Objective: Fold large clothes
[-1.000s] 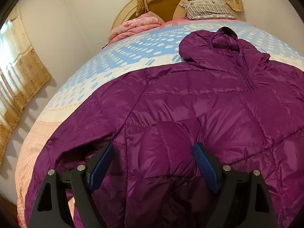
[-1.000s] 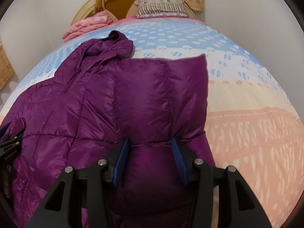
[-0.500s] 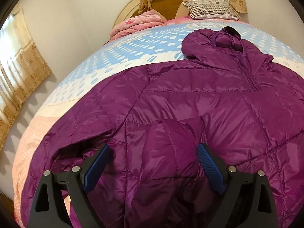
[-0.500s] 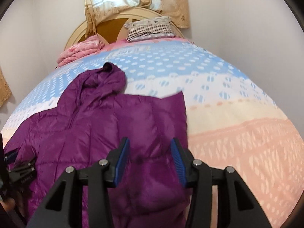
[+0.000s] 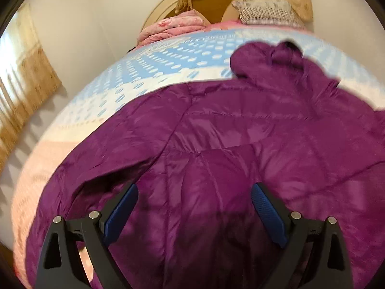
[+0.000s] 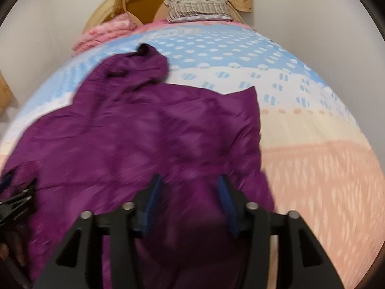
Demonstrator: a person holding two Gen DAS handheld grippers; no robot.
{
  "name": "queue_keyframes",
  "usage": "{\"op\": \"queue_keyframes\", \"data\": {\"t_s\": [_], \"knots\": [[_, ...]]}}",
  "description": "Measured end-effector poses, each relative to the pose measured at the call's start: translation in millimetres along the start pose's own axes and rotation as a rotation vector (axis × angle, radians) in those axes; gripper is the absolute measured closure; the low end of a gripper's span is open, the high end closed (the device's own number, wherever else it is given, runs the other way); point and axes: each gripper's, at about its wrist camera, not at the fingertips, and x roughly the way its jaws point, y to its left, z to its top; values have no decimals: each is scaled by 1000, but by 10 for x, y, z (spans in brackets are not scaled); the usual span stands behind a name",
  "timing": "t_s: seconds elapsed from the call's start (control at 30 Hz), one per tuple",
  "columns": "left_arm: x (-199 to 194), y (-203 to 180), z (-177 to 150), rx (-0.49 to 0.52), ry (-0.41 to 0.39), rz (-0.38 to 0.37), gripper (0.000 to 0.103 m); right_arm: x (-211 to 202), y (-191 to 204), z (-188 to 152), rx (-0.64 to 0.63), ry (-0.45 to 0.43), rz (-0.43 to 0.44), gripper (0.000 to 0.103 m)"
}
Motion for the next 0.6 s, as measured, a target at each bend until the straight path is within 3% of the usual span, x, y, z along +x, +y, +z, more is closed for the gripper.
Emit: {"op": "queue_keyframes", "data": {"t_s": [0.1,0.2,0.37,0.53,0.6], "knots": [[-170,-21,-43,6,-60,-36,8,93,143,-149,-79,14,-39,26],[12,-185,-129,83,-17,5,8,286,135,-253,-87,35,-47,29],[148,-184,-150,51,11,-14,7,312,188,-260,-116,27,-75,28],[100,-132,-125,50,20,-21,7,249,166,-253,-108,34,-76,27],[-111,-15,-83,58,-17,2,7,75,161,-282,-87,16,-84,27]]}}
